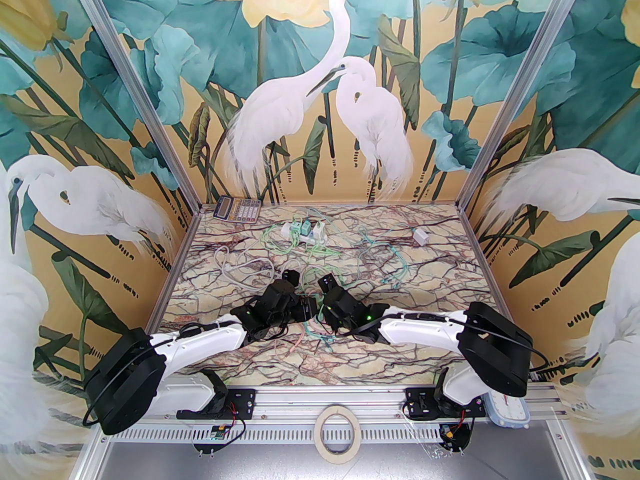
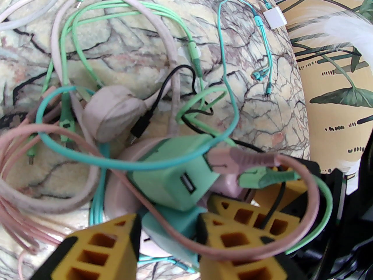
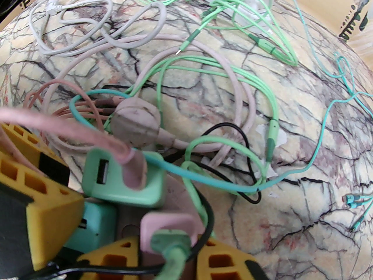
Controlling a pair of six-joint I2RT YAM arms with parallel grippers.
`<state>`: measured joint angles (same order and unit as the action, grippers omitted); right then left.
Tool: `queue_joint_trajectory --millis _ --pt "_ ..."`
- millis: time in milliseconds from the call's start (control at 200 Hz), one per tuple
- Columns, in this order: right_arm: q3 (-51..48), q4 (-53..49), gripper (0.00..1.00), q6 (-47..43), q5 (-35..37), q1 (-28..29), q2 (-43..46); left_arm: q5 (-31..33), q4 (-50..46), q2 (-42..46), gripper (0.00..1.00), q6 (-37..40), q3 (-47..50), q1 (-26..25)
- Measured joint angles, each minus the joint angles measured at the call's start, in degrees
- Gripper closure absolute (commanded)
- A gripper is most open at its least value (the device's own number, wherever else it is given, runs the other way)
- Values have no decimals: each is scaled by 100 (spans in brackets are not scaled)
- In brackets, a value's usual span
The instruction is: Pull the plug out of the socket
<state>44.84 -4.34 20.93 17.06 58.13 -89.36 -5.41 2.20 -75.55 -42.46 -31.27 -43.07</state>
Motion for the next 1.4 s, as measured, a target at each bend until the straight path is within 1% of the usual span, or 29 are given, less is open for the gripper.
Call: queue_joint_trajectory --millis 100,250,350,455,565,690,790,980,1100,1285,1400 --pt "-50 48 81 11 46 -15 28 4 76 -35 62 -2 -2 -2" --pt "-236 275 81 20 -229 -177 138 0 195 -68 62 -20 0 -13" --pt "-258 310 81 -2 -267 -186 151 0 229 -74 62 -26 0 -17" --pt "-155 162 81 -17 42 -13 92 -15 205 -103 62 -22 0 -17" --pt "96 -157 82 -15 597 203 -61 -11 149 -87 63 -24 0 0" --pt "142 -212 83 -15 785 260 -85 13 142 -66 63 -22 0 4" --pt "-20 -68 83 -17 560 146 28 11 162 -66 63 -22 0 -11" --pt "-404 164 82 7 -540 -409 424 4 262 -103 63 -22 0 -111" --pt "-487 197 81 20 -905 -603 533 -35 280 -107 63 -22 0 -125" --pt "-494 170 81 4 -911 -579 549 -70 280 -109 63 -22 0 -125" --pt "-358 7 81 -90 -442 -269 450 -101 280 -107 63 -22 0 -125"
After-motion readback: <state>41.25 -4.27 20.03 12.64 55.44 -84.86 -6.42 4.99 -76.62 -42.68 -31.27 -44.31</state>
